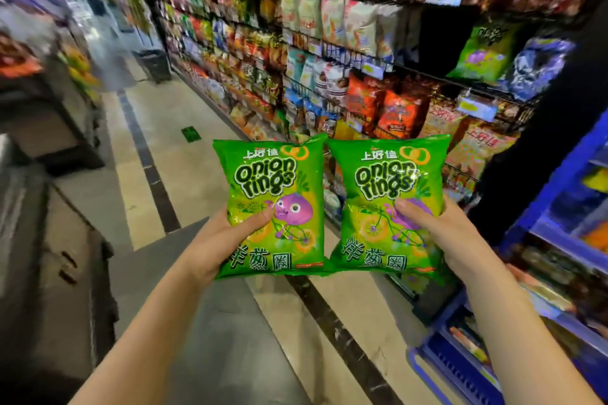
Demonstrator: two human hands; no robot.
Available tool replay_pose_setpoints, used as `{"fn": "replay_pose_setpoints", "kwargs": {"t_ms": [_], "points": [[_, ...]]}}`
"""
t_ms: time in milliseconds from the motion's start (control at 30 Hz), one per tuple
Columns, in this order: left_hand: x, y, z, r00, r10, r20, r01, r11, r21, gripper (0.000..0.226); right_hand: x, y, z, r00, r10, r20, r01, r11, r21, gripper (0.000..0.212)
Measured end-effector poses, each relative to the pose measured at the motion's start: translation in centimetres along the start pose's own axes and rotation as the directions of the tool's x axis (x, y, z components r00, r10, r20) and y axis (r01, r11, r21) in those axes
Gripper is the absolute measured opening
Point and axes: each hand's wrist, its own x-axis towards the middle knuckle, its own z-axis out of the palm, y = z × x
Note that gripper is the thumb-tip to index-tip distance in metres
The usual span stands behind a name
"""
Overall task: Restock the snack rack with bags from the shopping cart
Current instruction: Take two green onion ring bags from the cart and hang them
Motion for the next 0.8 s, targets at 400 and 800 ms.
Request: {"fn": "replay_pose_setpoints", "kwargs": {"t_ms": [400, 800], "points": [[20.5, 6.5, 0.6, 0.999, 0.038, 0.027, -0.039, 0.998, 0.043, 0.076, 18.9, -3.9, -2.4, 0.99, -0.08, -0.12, 0.075, 0.996, -0.038, 0.067], [45.0, 10.9, 4.8, 0.934, 0.167, 0.315, -0.215, 0.969, 0.124, 0.055, 29.7, -6.1, -5.7, 0.885, -0.125, -0.448, 0.073, 0.989, -0.132, 0.082]]}}
